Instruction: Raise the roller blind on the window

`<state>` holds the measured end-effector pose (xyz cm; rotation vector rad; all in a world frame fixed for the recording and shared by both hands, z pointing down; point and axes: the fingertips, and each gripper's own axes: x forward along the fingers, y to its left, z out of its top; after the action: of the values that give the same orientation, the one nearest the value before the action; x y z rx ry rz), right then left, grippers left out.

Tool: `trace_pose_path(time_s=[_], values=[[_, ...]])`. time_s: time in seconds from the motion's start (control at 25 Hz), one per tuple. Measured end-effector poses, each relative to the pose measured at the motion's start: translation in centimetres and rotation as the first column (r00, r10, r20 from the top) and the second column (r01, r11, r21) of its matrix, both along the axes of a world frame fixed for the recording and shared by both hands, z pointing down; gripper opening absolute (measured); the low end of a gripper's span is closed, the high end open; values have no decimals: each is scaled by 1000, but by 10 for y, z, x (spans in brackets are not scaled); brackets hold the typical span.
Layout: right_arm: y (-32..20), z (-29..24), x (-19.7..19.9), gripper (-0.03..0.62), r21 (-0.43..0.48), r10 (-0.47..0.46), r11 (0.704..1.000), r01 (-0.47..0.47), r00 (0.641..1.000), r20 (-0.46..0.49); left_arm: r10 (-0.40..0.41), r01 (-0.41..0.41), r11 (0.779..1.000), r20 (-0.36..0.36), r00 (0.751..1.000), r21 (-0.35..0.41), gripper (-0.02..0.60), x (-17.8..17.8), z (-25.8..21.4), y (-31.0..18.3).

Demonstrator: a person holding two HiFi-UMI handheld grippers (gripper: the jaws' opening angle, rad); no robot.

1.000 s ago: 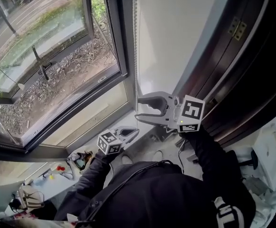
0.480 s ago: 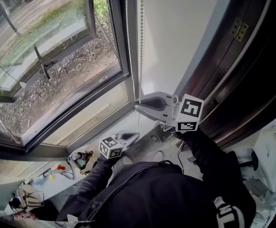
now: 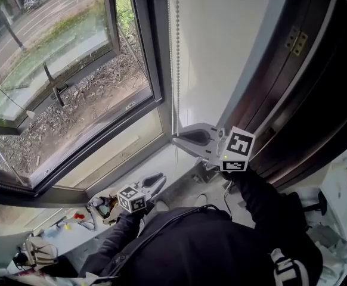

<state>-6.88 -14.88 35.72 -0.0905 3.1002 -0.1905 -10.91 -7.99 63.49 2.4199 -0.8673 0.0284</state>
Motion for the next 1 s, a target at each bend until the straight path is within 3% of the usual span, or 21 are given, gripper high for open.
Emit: trace_pose_path(time_s=[0.2,0.44,0.6,0.84,1.0], values=[[9,28,-4,8,-36,-8,999,8,1000,-9,-1,-1,995,23,1000,98,71,-6,-31,-8],[17,84,-11,7,-52,-11,999,4,991,-135,-15,17,971,-12,1000,240,71,-2,-91,-26],[17,127,-10,8,-90,-13,996,-5,980,-196,5,-12,954,26,1000,301,71,5,-110,-28],[35,195,-13,8,-139,-47,990,5,952,-301,21,-34,952,43,999,305,71,12,-105,-28],[44,268,-2,8,-185,-64,983,-17,904,-423,27,-37,958,38,999,286,71,17,-101,-27]])
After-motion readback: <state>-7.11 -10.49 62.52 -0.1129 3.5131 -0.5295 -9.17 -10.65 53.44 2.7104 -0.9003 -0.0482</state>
